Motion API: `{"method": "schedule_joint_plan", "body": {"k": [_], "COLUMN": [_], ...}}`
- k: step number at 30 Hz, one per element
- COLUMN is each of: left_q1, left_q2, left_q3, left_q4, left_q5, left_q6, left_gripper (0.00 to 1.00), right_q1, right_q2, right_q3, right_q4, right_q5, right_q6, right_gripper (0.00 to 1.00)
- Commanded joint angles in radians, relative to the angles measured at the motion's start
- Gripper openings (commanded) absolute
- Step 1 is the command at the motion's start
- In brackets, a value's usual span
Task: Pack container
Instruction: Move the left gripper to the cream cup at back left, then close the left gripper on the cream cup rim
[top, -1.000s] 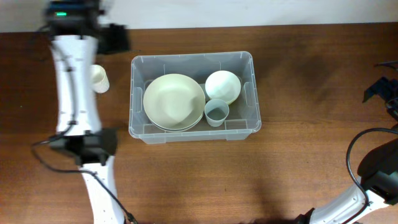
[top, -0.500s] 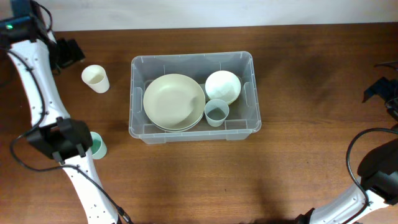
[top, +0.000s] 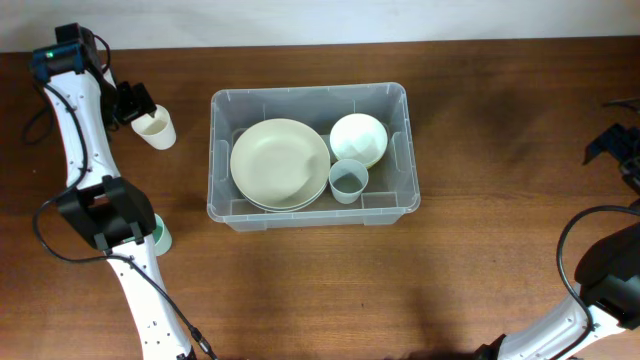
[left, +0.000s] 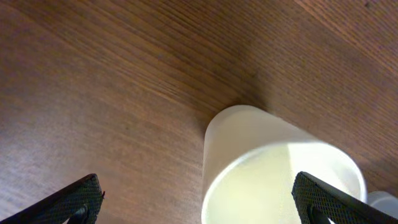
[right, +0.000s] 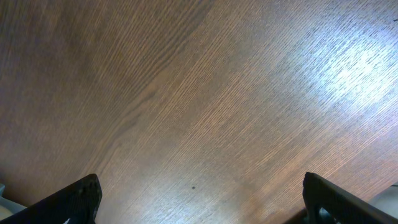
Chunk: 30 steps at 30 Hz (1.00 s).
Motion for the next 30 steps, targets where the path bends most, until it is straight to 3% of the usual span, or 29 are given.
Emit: {"method": "schedule_joint_plan", "body": {"k": [1, 5, 6, 10, 12, 14, 17, 24, 30], "left_q1": [-0.002, -0.002, -0.002, -0.002, -0.002, -0.002, -0.001, -0.001, -0.067], "left_q2": [0.043, 0.058, 0.058, 0.058, 0.058, 0.058, 0.058, -0.011, -0.220], "left_q3": [0.001, 0.001, 0.001, 0.001, 0.001, 0.001, 0.004, 0.154, 0.261], "left_q4": [0.008, 0.003, 0.001, -0.011, -0.018, -0.019, -0.014, -0.040, -0.123], "left_q5": [0.015, 0.014, 0.013, 0.010, 0.006, 0.007, 0.007, 0.016, 0.083], "left_q6": [0.023, 0.022, 0.017, -0.008, -0.020, -0.023, -0.023, -0.021, -0.005], "left_gripper": [0.99, 0.99, 0.94, 0.44, 0.23, 0.10, 0.01, 0.01, 0.01], "right_q1": [0.000, 0.000, 0.000, 0.000, 0.000, 0.000, 0.000, 0.000, 0.000], "right_q2": [-0.024, -0.024, -0.024, -0.024, -0.024, -0.024, -0.024, -0.024, -0.024], "right_q3": [-0.002, -0.002, -0.002, -0.002, -0.002, -0.002, -0.002, -0.002, -0.002], "right_q4": [0.002, 0.002, 0.002, 0.002, 0.002, 0.002, 0.002, 0.002, 0.002], "right_q5": [0.009, 0.009, 0.009, 0.009, 0.009, 0.009, 0.009, 0.009, 0.009], "right_q6": [0.008, 0.008, 0.008, 0.008, 0.008, 0.008, 0.008, 0.008, 0.008], "right_gripper": [0.99, 0.99, 0.99, 0.99, 0.99, 0.99, 0.99, 0.99, 0.99]}}
